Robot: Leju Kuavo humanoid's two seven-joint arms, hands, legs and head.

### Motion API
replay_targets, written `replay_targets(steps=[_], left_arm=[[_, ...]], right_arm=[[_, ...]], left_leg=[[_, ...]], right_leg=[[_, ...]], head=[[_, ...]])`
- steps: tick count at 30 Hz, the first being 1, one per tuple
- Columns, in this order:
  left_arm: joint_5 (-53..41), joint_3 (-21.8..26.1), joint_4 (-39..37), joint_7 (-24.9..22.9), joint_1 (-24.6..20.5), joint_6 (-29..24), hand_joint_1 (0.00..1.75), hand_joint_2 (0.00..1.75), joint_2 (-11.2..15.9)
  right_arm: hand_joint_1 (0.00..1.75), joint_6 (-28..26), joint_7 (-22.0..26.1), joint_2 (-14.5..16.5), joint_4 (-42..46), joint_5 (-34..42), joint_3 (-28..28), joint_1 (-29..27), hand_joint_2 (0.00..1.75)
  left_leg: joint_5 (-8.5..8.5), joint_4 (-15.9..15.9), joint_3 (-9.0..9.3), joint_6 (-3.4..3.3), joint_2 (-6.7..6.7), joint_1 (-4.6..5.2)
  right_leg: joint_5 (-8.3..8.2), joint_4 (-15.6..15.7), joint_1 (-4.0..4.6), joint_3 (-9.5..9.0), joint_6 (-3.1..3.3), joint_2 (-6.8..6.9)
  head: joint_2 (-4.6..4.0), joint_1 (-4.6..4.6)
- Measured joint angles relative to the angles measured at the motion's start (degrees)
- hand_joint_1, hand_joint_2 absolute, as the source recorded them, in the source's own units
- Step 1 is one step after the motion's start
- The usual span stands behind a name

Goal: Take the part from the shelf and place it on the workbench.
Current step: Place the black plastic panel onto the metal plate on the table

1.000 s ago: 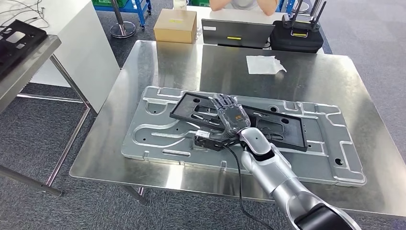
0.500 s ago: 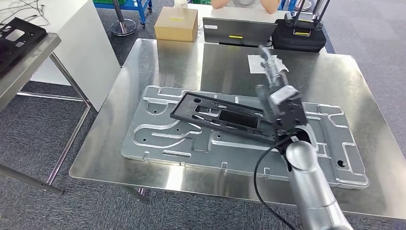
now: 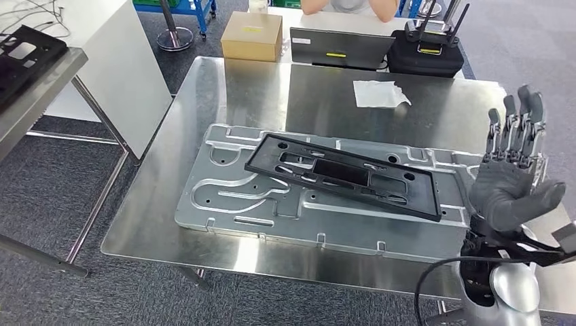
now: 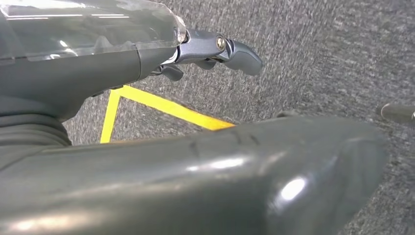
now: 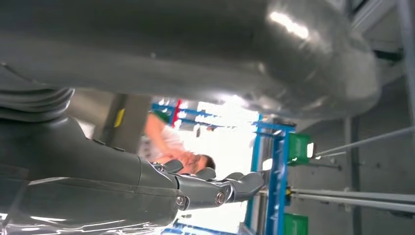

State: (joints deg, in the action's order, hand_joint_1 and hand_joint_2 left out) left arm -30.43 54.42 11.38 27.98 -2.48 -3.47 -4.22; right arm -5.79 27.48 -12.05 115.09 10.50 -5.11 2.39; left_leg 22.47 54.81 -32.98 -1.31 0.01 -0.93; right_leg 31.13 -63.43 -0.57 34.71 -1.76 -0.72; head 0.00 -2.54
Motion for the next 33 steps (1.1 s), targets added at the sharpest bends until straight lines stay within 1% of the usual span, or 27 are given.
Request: replay_targets(steps=[1,2,3,4,6,7,8,9,12,13,14,16,17,18,19,20,21,22,23,24,25,27,28,29,31,32,33], left_arm=[[0.00,0.17,0.00,0.02,0.00,0.05,0.00,0.00,-0.05],[-0.01,0.27,-0.01,0.02,0.00,0.09,0.00,0.00,-0.12],[-0.02,0.34,0.00,0.02,0.00,0.13,0.00,0.00,-0.19],[-0.04,0.42,0.01,0.01,-0.02,0.17,0.00,0.00,-0.26],[-0.17,0.60,0.01,-0.03,-0.04,0.34,0.00,0.00,-0.37],[-0.25,0.73,0.04,-0.05,-0.02,0.45,0.00,0.00,-0.34],[-0.34,0.86,0.07,-0.07,0.01,0.61,0.00,0.00,-0.29],[-0.43,1.02,0.11,-0.08,0.03,0.76,0.00,0.00,-0.24],[-0.62,1.37,0.13,-0.13,0.12,1.05,0.00,0.00,-0.31],[-0.63,1.44,0.13,-0.14,0.15,1.08,0.00,0.00,-0.33],[-0.63,1.53,0.13,-0.15,0.17,1.07,0.00,0.00,-0.35],[-0.63,1.62,0.14,-0.16,0.12,1.07,0.00,0.00,-0.35],[-0.63,1.64,0.13,-0.16,0.07,1.07,0.00,0.00,-0.35],[-0.63,1.65,0.13,-0.15,0.04,1.07,0.00,0.00,-0.35],[-0.63,1.67,0.12,-0.15,0.01,1.10,0.00,0.00,-0.35],[-0.63,1.68,0.13,-0.15,-0.02,1.14,0.00,0.00,-0.36],[-0.63,1.70,0.13,-0.15,-0.10,1.21,0.00,0.00,-0.36],[-0.62,1.73,0.15,-0.16,-0.28,1.31,0.00,0.00,-0.33],[-0.61,1.76,0.16,-0.16,-0.52,1.43,0.00,0.00,-0.31],[-0.58,1.80,0.17,-0.17,-0.76,1.56,0.00,0.00,-0.32],[-0.55,1.87,0.19,-0.19,-0.93,1.68,0.00,0.00,-0.33],[-0.52,2.07,0.19,-0.24,-0.92,1.87,0.00,0.00,-0.44],[-0.51,2.18,0.19,-0.29,-0.86,1.95,0.00,0.00,-0.48],[-0.50,2.27,0.19,-0.35,-0.81,2.02,0.00,0.00,-0.52],[-0.37,2.50,0.19,-0.46,-0.76,2.13,0.00,0.00,-0.60],[-0.29,2.64,0.18,-0.49,-0.72,2.15,0.00,0.00,-0.63],[-0.20,2.78,0.18,-0.50,-0.67,2.17,0.00,0.00,-0.69]], right_arm=[[0.00,0.04,0.26,-0.03,0.32,0.13,-1.05,-1.33,0.00],[0.00,0.10,0.39,-0.02,0.50,0.17,-1.89,-2.55,0.00],[0.00,0.19,0.47,0.00,0.65,0.20,-2.66,-3.72,0.00],[0.00,0.36,0.56,0.04,0.84,0.23,-3.53,-4.91,0.00],[0.00,1.09,0.78,0.26,1.39,0.49,-5.64,-7.32,0.00],[0.00,1.58,0.88,0.50,1.67,0.68,-6.86,-8.43,0.00],[0.00,2.05,0.96,0.79,2.00,0.85,-8.07,-9.53,0.00],[0.00,2.41,1.00,1.12,2.31,0.93,-9.28,-10.54,0.00],[0.00,2.93,0.97,2.26,3.15,0.36,-12.97,-13.33,0.00],[0.00,3.06,0.94,2.71,3.42,0.04,-14.13,-14.10,0.00],[0.00,3.20,0.92,3.09,3.73,-0.19,-15.17,-14.77,0.00],[0.00,3.43,0.92,3.74,4.18,-0.37,-16.60,-15.74,0.00],[0.00,3.50,0.91,4.01,4.32,-0.38,-17.07,-16.12,0.00],[0.00,3.56,0.88,4.30,4.40,-0.44,-17.43,-16.43,0.00],[0.00,3.60,0.83,4.59,4.48,-0.59,-17.82,-16.67,0.00],[0.00,3.62,0.76,4.91,4.56,-0.85,-18.20,-16.85,0.00],[0.00,3.67,0.67,5.27,4.69,-1.27,-18.66,-17.01,0.00],[0.00,3.74,0.59,5.72,4.88,-1.81,-19.21,-17.26,0.00],[0.00,3.86,0.52,6.25,5.11,-2.39,-19.84,-17.60,0.00],[0.00,4.04,0.43,6.85,5.34,-2.98,-20.63,-17.97,0.00],[0.00,4.27,0.38,7.44,5.49,-3.48,-21.41,-18.30,0.00],[0.00,4.67,0.30,8.36,5.72,-4.20,-22.95,-18.71,0.00],[0.00,4.89,0.29,8.68,5.84,-4.43,-23.61,-18.94,0.00],[0.00,5.18,0.27,8.95,5.95,-4.65,-24.31,-19.21,0.00],[0.00,6.12,0.14,9.50,6.03,-5.09,-25.69,-19.78,0.00],[0.00,6.68,0.06,9.77,6.03,-5.33,-26.33,-20.02,0.00],[0.00,7.19,0.00,10.03,6.01,-5.58,-26.86,-20.19,0.00]], left_leg=[[-0.05,-0.04,-0.05,-0.03,0.14,-0.03],[-0.06,0.07,-0.19,0.01,0.26,-0.08],[-0.06,0.24,-0.37,0.12,0.36,-0.18],[-0.05,0.48,-0.59,0.32,0.41,-0.37],[0.13,1.44,-1.20,1.17,0.39,-0.93],[0.26,2.00,-1.56,1.76,0.29,-1.13],[0.40,2.60,-1.81,2.34,0.17,-1.13],[0.45,3.11,-2.05,2.80,0.03,-1.02],[0.70,4.02,-2.76,3.73,-0.17,-1.13],[1.96,5.07,-3.28,3.90,-0.12,-1.25],[4.14,7.25,-4.06,3.96,-0.06,-1.30],[9.79,14.27,-5.94,3.74,0.00,-1.04],[11.82,17.81,-6.56,3.52,-0.01,-0.83],[12.64,19.95,-6.44,3.16,-0.01,-0.56],[12.35,20.28,-5.43,2.64,-0.01,-0.24],[11.20,18.47,-3.38,1.94,0.05,0.18],[9.88,14.81,-0.39,1.07,0.36,0.70],[9.42,10.32,2.77,0.16,1.15,1.25],[9.18,6.49,5.37,-0.35,1.96,1.70],[9.23,3.80,6.95,-0.71,2.58,2.09],[9.33,2.45,7.48,-0.83,2.87,2.33],[7.86,1.52,7.04,-1.01,2.18,2.43],[6.98,1.03,6.68,-1.22,1.82,2.32],[6.01,0.59,6.14,-1.46,1.49,2.16],[4.40,0.32,4.58,-1.73,0.80,2.00],[3.69,0.40,3.67,-1.73,0.44,1.99],[2.97,0.53,2.67,-1.62,0.03,1.98]], right_leg=[[1.89,-3.73,-0.30,1.64,-0.37,0.02],[3.08,-6.81,-0.65,2.97,-0.76,0.06],[3.21,-8.27,-1.01,3.49,-1.16,0.12],[2.25,-7.56,-1.37,2.92,-1.59,0.22],[-0.82,-0.84,-2.17,-0.97,-2.67,0.54],[-2.08,2.14,-2.27,-2.74,-2.90,0.53],[-2.71,4.09,-2.33,-3.83,-2.73,0.44],[-2.66,4.64,-2.29,-4.09,-2.20,0.27],[-2.81,3.72,-2.10,-2.90,0.02,0.14],[-3.12,3.62,-1.98,-2.39,0.60,0.22],[-3.53,3.60,-1.84,-1.83,1.18,0.30],[-4.45,3.57,-1.36,-0.62,1.91,0.36],[-4.94,3.54,-1.04,0.03,2.14,0.37],[-5.45,3.52,-0.66,0.69,2.35,0.44],[-5.94,3.50,-0.26,1.32,2.54,0.56],[-6.44,3.50,0.15,1.91,2.70,0.70],[-6.92,3.50,0.50,2.40,2.83,0.89],[-7.34,3.49,0.83,2.74,2.85,1.15],[-7.75,3.56,0.98,2.88,2.76,1.53],[-8.14,3.69,0.93,2.85,2.53,2.01],[-8.54,3.85,0.79,2.75,2.21,2.56],[-9.15,4.23,0.41,2.56,1.46,3.31],[-8.35,3.90,0.36,2.68,1.10,3.07],[-6.45,2.77,0.33,2.98,0.78,2.56],[-0.42,-2.48,0.19,4.09,0.30,1.44],[1.94,-5.86,0.10,4.60,0.14,1.27],[2.89,-8.60,0.00,4.71,-0.01,1.24]], head=[[0.00,0.00],[0.00,0.00],[0.00,0.00],[0.00,0.00],[0.00,0.00],[0.00,0.01],[0.00,0.01],[0.00,0.01],[0.00,-0.01],[0.00,-0.01],[0.00,-0.01],[0.00,-0.01],[0.00,-0.01],[0.00,0.00],[0.00,0.00],[0.00,-0.01],[0.00,-0.01],[0.00,-0.02],[0.00,-0.02],[0.00,-0.01],[0.00,-0.01],[0.00,-0.01],[0.00,-0.01],[0.00,-0.01],[0.00,-0.01],[0.00,-0.01],[0.00,0.00]])
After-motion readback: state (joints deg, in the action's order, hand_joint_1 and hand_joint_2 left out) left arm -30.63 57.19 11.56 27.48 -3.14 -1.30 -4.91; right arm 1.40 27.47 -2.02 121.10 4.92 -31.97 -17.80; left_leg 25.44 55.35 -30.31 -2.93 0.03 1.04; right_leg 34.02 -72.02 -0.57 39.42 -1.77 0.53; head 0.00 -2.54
